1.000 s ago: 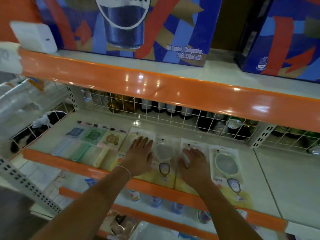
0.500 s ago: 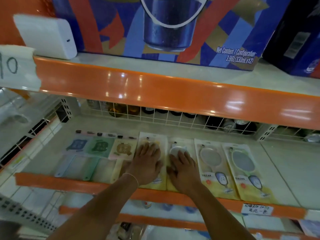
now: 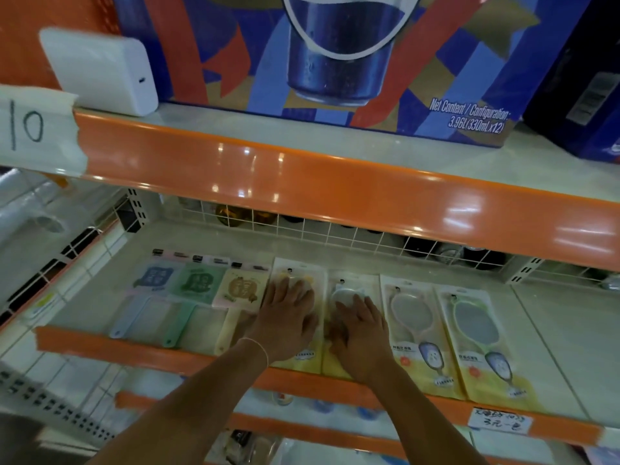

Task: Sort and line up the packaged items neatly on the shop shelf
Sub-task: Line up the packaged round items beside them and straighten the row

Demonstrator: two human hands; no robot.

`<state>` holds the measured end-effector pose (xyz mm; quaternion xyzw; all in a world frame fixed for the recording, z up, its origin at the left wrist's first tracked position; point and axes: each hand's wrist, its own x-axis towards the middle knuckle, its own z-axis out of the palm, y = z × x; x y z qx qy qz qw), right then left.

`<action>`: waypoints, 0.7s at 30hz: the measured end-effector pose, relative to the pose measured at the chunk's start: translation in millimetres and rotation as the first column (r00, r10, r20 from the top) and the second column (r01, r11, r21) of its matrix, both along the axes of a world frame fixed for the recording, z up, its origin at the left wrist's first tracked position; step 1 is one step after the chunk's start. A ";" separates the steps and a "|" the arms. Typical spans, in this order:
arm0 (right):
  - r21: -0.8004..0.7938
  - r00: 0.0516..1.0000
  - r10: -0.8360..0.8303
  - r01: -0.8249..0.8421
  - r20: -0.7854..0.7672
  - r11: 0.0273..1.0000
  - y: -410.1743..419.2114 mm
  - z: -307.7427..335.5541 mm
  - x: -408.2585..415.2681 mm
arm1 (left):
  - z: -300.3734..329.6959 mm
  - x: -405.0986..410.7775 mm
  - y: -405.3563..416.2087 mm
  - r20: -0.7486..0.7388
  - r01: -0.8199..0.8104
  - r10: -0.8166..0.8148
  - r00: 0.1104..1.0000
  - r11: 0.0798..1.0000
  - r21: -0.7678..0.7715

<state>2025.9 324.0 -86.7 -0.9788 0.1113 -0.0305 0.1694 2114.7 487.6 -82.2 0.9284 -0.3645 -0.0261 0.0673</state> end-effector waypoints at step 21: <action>-0.087 0.990 0.025 -0.038 -0.137 0.995 2.5 -6.1 -3.1 | -5.0 -4.1 -4.1 0.004 -0.041 0.041 0.999 0.998 0.043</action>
